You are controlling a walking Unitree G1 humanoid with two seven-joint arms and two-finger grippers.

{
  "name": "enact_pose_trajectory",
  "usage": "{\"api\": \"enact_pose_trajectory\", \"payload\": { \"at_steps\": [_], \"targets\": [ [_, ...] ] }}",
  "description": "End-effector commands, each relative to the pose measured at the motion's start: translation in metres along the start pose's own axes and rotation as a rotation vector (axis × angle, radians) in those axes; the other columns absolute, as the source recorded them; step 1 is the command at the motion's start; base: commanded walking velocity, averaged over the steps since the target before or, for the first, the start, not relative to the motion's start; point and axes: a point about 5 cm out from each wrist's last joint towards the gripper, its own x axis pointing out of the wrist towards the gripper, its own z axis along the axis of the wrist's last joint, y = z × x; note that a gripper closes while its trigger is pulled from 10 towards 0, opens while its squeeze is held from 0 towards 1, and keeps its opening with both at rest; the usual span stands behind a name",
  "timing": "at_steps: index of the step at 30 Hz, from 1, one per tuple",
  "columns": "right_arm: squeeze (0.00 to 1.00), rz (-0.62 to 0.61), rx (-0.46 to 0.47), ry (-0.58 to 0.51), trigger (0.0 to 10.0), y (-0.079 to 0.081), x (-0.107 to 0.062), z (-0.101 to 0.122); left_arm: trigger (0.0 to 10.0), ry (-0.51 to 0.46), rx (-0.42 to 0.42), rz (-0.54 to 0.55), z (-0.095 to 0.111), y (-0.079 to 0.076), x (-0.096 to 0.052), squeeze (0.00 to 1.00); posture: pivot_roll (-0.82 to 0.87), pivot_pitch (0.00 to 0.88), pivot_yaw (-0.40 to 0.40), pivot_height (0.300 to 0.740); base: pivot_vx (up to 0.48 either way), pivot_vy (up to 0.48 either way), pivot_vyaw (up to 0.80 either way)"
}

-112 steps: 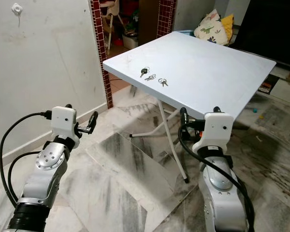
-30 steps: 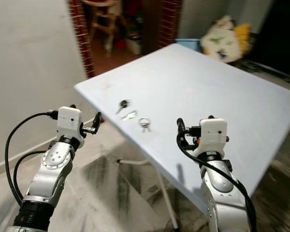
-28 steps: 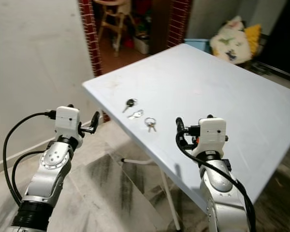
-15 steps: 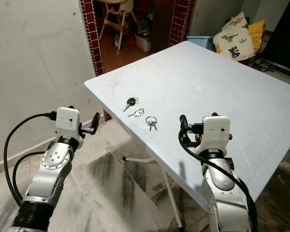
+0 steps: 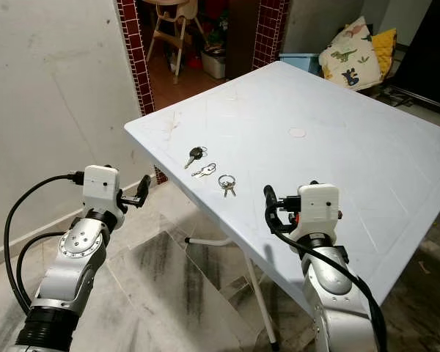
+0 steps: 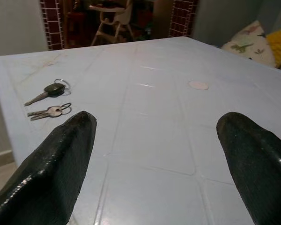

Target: Hang keys on a hook

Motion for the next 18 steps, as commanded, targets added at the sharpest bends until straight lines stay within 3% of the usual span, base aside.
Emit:
{"api": "enact_pose_trajectory", "payload": {
  "at_steps": [1, 8, 18],
  "targets": [
    [0.0, 0.03, -0.002, 0.02, 10.0, 0.004, -0.001, -0.004, 10.0, -0.004, 0.005, -0.014, 0.002, -0.001, 0.0, 0.0, 0.01, 0.0, -0.027, 0.74, 0.0, 0.0, 0.0],
    [0.0, 0.169, -0.057, 0.071, 10.0, 0.02, -0.003, -0.011, 10.0, 0.002, 0.008, -0.02, 0.001, 0.0, 0.0, 0.0, 0.02, 0.0, -0.026, 0.74, 0.0, 0.0, 0.0],
    [0.0, 0.15, -0.049, 0.057, 10.0, 0.015, -0.003, -0.008, 10.0, 0.007, 0.009, -0.017, 0.0, 0.001, -0.003, 0.0, 0.02, 0.0, -0.028, 0.74, 0.213, 0.0, 0.0]
  ]
}}
